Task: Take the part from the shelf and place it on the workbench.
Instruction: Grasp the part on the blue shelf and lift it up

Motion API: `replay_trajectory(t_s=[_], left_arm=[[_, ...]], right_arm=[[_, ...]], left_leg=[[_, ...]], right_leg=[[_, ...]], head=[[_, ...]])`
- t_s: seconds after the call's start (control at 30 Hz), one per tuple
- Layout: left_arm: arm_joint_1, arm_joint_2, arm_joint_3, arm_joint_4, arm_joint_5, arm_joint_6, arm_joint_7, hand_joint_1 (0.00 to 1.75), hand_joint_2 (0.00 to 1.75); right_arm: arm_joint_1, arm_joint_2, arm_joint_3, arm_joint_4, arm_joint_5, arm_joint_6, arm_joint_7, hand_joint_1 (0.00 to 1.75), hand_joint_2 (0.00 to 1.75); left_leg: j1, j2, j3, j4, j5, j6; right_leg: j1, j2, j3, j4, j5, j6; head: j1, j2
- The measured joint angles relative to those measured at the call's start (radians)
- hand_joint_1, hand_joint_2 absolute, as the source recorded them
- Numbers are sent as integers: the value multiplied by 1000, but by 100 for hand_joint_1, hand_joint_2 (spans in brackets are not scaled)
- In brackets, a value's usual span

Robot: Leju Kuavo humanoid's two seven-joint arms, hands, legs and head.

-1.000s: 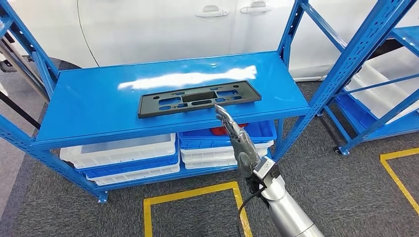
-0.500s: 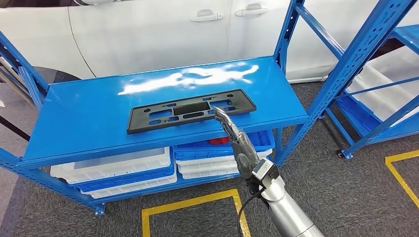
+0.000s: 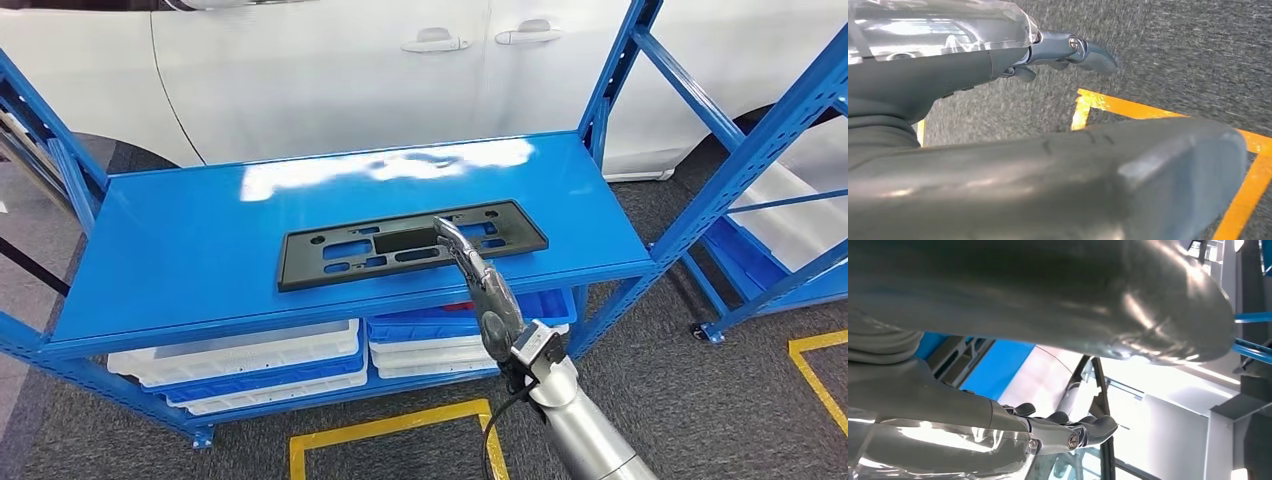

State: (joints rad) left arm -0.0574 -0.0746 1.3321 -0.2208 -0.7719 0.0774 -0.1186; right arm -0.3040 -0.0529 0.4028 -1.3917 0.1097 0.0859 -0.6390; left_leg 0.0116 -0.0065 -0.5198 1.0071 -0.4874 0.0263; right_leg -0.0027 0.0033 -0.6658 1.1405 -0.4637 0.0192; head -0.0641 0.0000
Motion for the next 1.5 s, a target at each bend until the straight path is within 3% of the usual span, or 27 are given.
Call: replay_trajectory(t_s=[0.03, 0.1, 0.13, 0.23, 0.27, 0.33, 0.4, 0.43, 0.47, 0.5, 0.57, 0.73, 0.8, 0.87, 0.9, 0.93, 1.0, 1.07, 1.1, 1.17, 1.2, 1.23, 1.3, 1.37, 1.4, 1.43, 1.5], left_arm=[[1, -1, 0, 0, 0, 0, 1, 0, 0], [0, -2, 0, 0, 1, -1, 1, 0, 0], [-1, -3, 0, 0, 2, -2, -1, 0, 0], [-1, -2, 0, 0, 9, -10, -13, 0, 0], [-2, -2, 0, 0, 10, -13, -17, 0, 0], [-2, -3, 0, 0, 10, -20, -26, 0, 0], [1, -3, 0, 0, 6, -26, -32, 0, 0], [3, -3, 0, 0, 4, -28, -34, 0, 0], [4, -2, 0, 0, 2, -30, -35, 0, 0], [5, -2, 0, 0, 2, -32, -36, 0, 0], [4, -2, 0, 0, -2, -38, -38, 0, 0], [5, -2, 0, 0, -8, -46, -42, 0, 0], [3, -3, 0, 0, -10, -49, -45, 0, 0], [3, -3, -1, 0, -13, -51, -49, 0, 0], [3, -3, -1, 0, -14, -52, -49, 0, 0], [3, -3, -1, 0, -16, -53, -50, 0, 0], [4, -3, -1, 0, -16, -53, -50, 0, 0], [3, -3, -1, 0, -16, -53, -50, 0, 0], [2, -3, -1, 0, -17, -52, -49, 0, 0], [0, -3, -1, 0, -17, -49, -48, 0, 0], [-1, -2, -1, 0, -17, -47, -47, 0, 0], [-2, -2, -1, 0, -17, -46, -46, 0, 0], [-5, -2, -1, 0, -18, -42, -46, 0, 0], [-6, -2, -1, 0, -20, -40, -49, 0, 0], [-5, -2, -1, 0, -20, -40, -50, 0, 0], [-4, -2, -1, 0, -21, -40, -52, 0, 0], [-4, -2, -1, 0, -23, -41, -54, 0, 0]], right_arm=[[-1, -1, 0, 0, 0, 0, 0, 0, 0], [-3, -1, 0, 0, 2, 0, 1, 0, 0], [-4, -1, 0, 0, 2, 1, 2, 0, 0], [-8, -1, 0, -1, 6, 1, 2, 0, 0], [-11, 0, 0, -1, 8, 1, 2, 0, 0], [-13, 1, 2, -1, 12, 1, 4, 0, 0], [-8, 1, 4, -3, 16, 0, 5, 0, 0], [-4, 1, 4, -6, 17, -2, 6, 0, 0], [-1, 1, 5, -10, 18, -3, 7, 0, 0], [1, 1, 5, -15, 19, -4, 8, 0, 0], [5, 1, 7, -24, 23, -6, 10, 0, 0], [15, 0, 12, -41, 39, -12, 14, 0, 0], [15, -1, 16, -44, 48, -14, 16, 0, 0], [18, -2, 23, -41, 56, -15, 19, 0, 0], [21, -2, 26, -39, 58, -15, 20, 0, 44], [22, -2, 28, -37, 60, -15, 21, 0, 87], [22, -3, 31, -35, 65, -16, 21, 0, 175], [20, -3, 35, -31, 73, -16, 22, 0, 175], [18, -3, 39, -29, 81, -17, 22, 0, 131], [13, -3, 51, -22, 106, -25, 22, 0, 44], [8, -2, 60, -17, 127, -36, 22, 0, 44], [1, -1, 70, -12, 151, -52, 21, 0, 87], [-18, 4, 94, 3, 219, -107, 20, 0, 87], [-36, 10, 123, 20, 320, -188, 27, 0, 0], [-41, 12, 139, 28, 374, -228, 33, 0, 44], [-45, 15, 155, 34, 424, -265, 41, 0, 87], [-52, 18, 182, 43, 505, -326, 62, 0, 175]], left_leg=[[-1, -1, 8, -1, -7, -3], [-2, -1, 18, -3, -15, -14], [-3, -1, 23, -2, -14, -21], [-4, 0, 24, 29, -30, -34], [-2, 0, 6, 67, -51, -37], [1, 1, -65, 190, -106, -42], [2, 1, -131, 273, -127, -46], [2, 1, -140, 264, -106, -47], [2, 1, -130, 216, -65, -48], [2, 1, -108, 144, -14, -46], [-3, 3, -72, 33, 34, -39], [-3, 4, -52, -3, 48, -8], [1, 5, -42, -11, 46, 1], [1, 4, -36, -12, 38, 4], [1, 4, -32, -12, 34, 4], [1, 3, -26, -12, 28, 3], [2, 1, -9, -12, 17, -2], [-1, 0, 3, -11, 4, -12], [-2, -1, 4, -11, -1, -17], [-1, 1, 5, -15, -6, -29], [0, 2, 9, -17, -10, -35], [0, 3, 10, -9, -19, -40], [1, 3, -23, 71, -63, -46], [2, 3, -102, 215, -120, -51], [2, 3, -136, 268, -131, -53], [2, 3, -153, 283, -119, -53], [2, 3, -128, 192, -40, -49]], right_leg=[[4, -1, 21, -61, 24, -7], [13, -3, 44, -125, 34, -21], [15, -3, 47, -128, 26, -27], [8, -2, 72, -143, 41, -44], [6, -2, 81, -145, 40, -48], [7, -3, 89, -146, 32, -54], [9, -2, 98, -146, 22, -55], [9, 0, 104, -145, 17, -55], [9, 1, 112, -144, 11, -53], [9, 1, 120, -144, 4, -50], [11, 2, 130, -142, -6, -43], [11, 2, 128, -123, -30, -14], [5, 2, 81, -31, -72, 0], [-3, 1, -6, 108, -119, 11], [-7, 1, -39, 151, -120, 15], [-10, 1, -55, 157, -101, 17], [-13, -1, -24, 51, -12, 16], [-9, -2, 27, -79, 52, 5], [-5, -2, 40, -115, 62, -1], [-1, -1, 44, -130, 52, -14], [-3, 0, 47, -134, 51, -19], [-5, 0, 53, -139, 50, -26], [-8, -1, 68, -150, 47, -39], [-5, -2, 74, -150, 40, -47], [-2, -2, 76, -149, 37, -49], [-1, -1, 80, -148, 33, -49], [0, 0, 92, -144, 22, -46]], head=[[0, 0], [0, 0], [0, 0], [0, 0], [0, 0], [0, 0], [0, 0], [0, 0], [0, 0], [0, 0], [0, 0], [0, 0], [0, 0], [0, 0], [0, 0], [0, 0], [0, 0], [0, 0], [0, 0], [0, 0], [0, 0], [0, 0], [0, 0], [0, 0], [0, 0], [0, 0], [0, 0]])
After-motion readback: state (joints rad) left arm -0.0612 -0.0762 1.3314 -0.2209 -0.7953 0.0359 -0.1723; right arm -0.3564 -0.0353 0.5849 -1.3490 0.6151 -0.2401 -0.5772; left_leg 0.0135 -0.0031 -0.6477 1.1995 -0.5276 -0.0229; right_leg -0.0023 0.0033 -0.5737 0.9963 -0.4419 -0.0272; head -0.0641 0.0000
